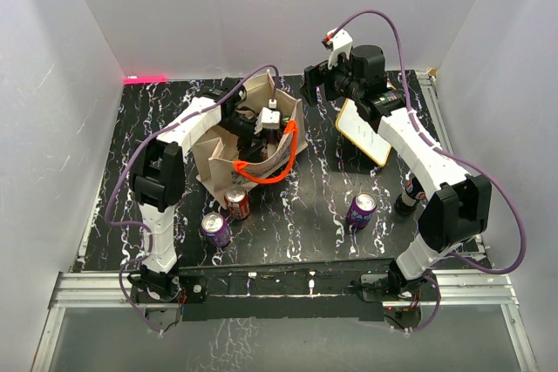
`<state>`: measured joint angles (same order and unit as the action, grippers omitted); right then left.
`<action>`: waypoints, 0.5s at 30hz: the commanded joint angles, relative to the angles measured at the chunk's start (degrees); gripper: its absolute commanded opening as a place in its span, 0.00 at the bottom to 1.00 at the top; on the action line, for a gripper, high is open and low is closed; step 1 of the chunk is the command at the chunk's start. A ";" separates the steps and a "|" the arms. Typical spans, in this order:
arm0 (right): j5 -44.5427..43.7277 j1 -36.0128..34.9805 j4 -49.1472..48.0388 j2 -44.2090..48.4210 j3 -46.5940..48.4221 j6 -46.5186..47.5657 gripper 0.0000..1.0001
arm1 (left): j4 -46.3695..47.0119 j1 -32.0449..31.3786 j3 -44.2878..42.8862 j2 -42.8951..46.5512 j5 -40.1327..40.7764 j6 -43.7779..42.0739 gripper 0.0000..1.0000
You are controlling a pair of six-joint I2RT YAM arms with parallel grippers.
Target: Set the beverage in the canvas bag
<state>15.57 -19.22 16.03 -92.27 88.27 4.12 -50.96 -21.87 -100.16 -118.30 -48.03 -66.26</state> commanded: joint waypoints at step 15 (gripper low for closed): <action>0.90 0.28 -3.77 2.64 -0.72 -1.10 0.99 | -2.87 -0.11 -1.87 6.30 -4.04 1.78 0.86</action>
<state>15.64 -19.22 16.03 -92.27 88.25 3.92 -51.57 -21.87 -100.18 -117.21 -48.97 -64.82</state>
